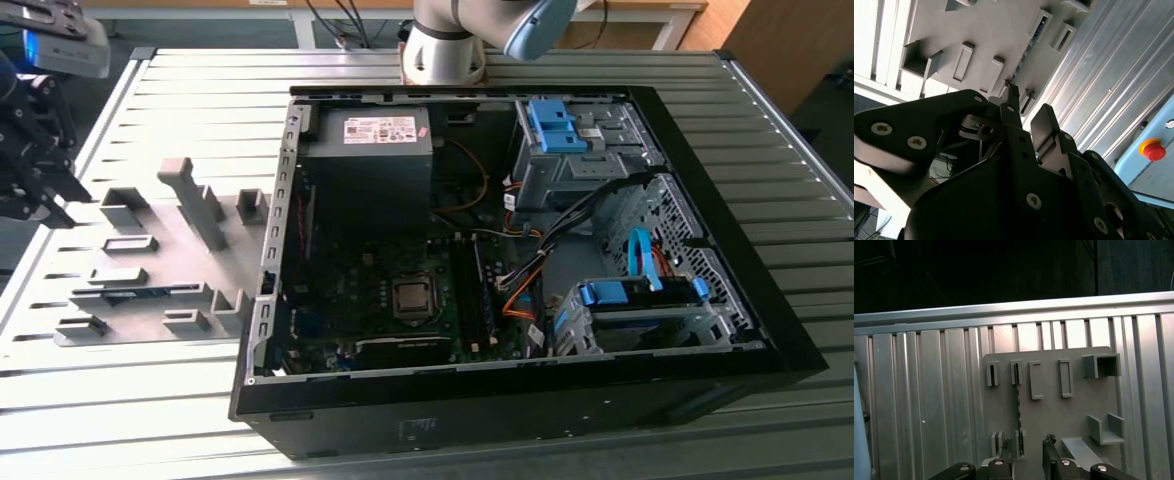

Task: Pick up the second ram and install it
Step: 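Pick up the second ram and move it above second insertion slot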

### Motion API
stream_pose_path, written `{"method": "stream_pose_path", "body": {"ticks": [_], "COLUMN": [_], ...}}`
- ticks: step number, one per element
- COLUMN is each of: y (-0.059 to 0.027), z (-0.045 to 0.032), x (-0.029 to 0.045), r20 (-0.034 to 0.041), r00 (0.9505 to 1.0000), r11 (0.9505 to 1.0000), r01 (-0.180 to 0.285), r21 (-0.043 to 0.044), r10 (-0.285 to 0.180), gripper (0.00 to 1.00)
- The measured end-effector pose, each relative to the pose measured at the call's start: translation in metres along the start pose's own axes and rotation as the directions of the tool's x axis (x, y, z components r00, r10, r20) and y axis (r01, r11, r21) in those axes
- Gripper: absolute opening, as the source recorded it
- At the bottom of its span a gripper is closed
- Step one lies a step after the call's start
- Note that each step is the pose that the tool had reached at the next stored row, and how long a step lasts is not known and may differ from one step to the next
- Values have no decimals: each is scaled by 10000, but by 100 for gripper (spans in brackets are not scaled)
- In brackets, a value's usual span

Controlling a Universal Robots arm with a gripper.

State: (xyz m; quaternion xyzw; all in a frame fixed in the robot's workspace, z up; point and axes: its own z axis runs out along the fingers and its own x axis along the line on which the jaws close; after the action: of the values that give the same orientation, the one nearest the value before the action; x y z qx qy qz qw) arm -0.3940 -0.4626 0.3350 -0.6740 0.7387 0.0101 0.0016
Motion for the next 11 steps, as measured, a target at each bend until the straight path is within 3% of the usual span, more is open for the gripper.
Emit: {"method": "stream_pose_path", "body": {"ticks": [11], "y": [-1], "z": [64], "x": [1], "r20": [5], "r00": [10000], "r11": [10000], "r01": [-1], "r21": [1], "r10": [1], "gripper": [37]}}
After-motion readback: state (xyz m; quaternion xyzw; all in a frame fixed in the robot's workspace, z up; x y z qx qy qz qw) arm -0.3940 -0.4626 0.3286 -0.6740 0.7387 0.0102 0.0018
